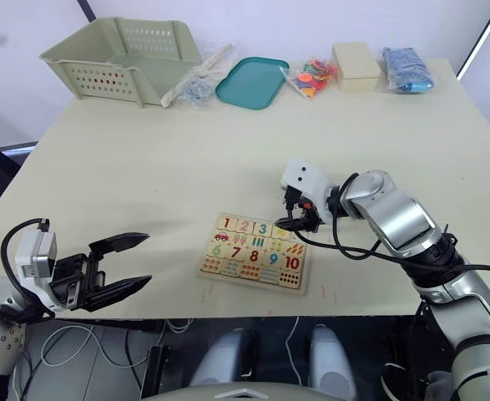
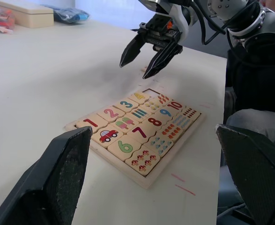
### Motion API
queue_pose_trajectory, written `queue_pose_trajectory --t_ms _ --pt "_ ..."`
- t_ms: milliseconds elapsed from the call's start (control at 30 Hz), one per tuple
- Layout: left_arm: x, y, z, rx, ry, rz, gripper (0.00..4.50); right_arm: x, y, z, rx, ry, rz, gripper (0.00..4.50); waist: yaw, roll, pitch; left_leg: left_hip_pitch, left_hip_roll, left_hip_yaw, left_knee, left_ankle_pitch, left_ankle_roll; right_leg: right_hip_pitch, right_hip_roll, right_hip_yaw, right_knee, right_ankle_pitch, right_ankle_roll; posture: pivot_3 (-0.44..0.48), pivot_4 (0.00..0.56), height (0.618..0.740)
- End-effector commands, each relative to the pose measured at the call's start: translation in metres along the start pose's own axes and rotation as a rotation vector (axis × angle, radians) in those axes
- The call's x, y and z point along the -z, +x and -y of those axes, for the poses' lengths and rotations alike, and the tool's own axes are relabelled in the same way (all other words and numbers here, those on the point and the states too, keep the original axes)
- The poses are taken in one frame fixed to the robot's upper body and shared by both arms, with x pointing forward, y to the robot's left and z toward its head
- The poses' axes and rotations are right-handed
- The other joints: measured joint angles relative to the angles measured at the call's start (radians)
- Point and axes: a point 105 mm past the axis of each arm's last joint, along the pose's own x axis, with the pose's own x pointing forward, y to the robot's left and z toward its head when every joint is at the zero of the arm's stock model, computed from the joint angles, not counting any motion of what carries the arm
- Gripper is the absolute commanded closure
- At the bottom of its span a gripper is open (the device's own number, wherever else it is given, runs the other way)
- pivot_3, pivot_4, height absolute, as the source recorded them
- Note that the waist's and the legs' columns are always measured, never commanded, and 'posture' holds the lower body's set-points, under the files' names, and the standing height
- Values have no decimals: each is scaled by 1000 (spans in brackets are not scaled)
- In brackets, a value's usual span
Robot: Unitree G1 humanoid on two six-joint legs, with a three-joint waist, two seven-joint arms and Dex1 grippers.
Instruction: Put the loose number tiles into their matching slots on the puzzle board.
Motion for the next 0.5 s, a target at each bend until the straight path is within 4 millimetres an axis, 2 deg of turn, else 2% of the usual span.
queue_pose_trajectory --t_ms 33,133,167,500 --pt "-6 0 -2 1 22 5 0 -7 -6 5 24 -1 51 2945 1 0 0 0 0 0 0 0 0 0 0 0 0 0 0 0 150 740" --pt "-6 0 -2 2 24 5 0 -3 -3 5 21 5 44 4268 1 0 0 0 0 0 0 0 0 0 0 0 0 0 0 0 150 740" --pt "-6 0 -2 2 24 5 0 -1 -2 5 21 6 42 4459 1 0 0 0 0 0 0 0 0 0 0 0 0 0 0 0 150 740" --pt "-4 -2 1 3 17 1 0 13 3 4 33 -7 -3 4459 1 0 0 0 0 0 0 0 0 0 0 0 0 0 0 0 150 740"
